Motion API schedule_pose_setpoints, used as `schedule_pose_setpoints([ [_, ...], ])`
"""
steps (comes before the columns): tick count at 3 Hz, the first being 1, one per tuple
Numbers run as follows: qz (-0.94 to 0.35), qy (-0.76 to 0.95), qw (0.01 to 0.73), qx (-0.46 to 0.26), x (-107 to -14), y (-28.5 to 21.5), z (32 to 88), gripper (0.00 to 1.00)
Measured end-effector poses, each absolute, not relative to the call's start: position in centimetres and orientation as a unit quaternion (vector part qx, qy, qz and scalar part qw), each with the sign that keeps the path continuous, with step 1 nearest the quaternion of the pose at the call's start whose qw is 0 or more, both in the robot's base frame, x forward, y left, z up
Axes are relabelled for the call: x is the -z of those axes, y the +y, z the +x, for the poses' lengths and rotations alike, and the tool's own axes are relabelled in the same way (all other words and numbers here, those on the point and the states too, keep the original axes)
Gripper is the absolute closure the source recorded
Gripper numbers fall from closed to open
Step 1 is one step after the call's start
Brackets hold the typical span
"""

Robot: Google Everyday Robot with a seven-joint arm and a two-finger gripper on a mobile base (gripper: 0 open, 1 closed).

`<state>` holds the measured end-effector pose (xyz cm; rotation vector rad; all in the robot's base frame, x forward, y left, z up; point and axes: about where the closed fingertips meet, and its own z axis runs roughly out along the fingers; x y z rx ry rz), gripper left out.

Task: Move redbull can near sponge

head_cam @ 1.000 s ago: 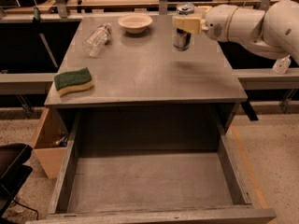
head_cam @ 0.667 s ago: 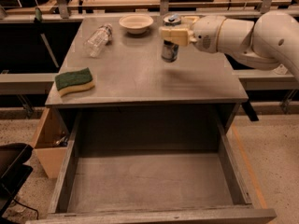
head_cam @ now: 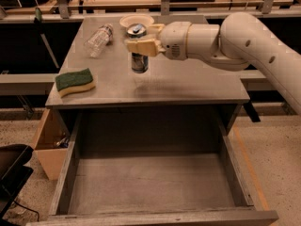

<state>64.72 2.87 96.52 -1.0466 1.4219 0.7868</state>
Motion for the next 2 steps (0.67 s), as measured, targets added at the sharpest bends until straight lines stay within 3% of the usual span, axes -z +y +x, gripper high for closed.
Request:
schedule_pose_setpoints([
  [2, -0.481, 0.578, 0.529, -0.393, -95.6, 9.4, 62.5, 1.0],
])
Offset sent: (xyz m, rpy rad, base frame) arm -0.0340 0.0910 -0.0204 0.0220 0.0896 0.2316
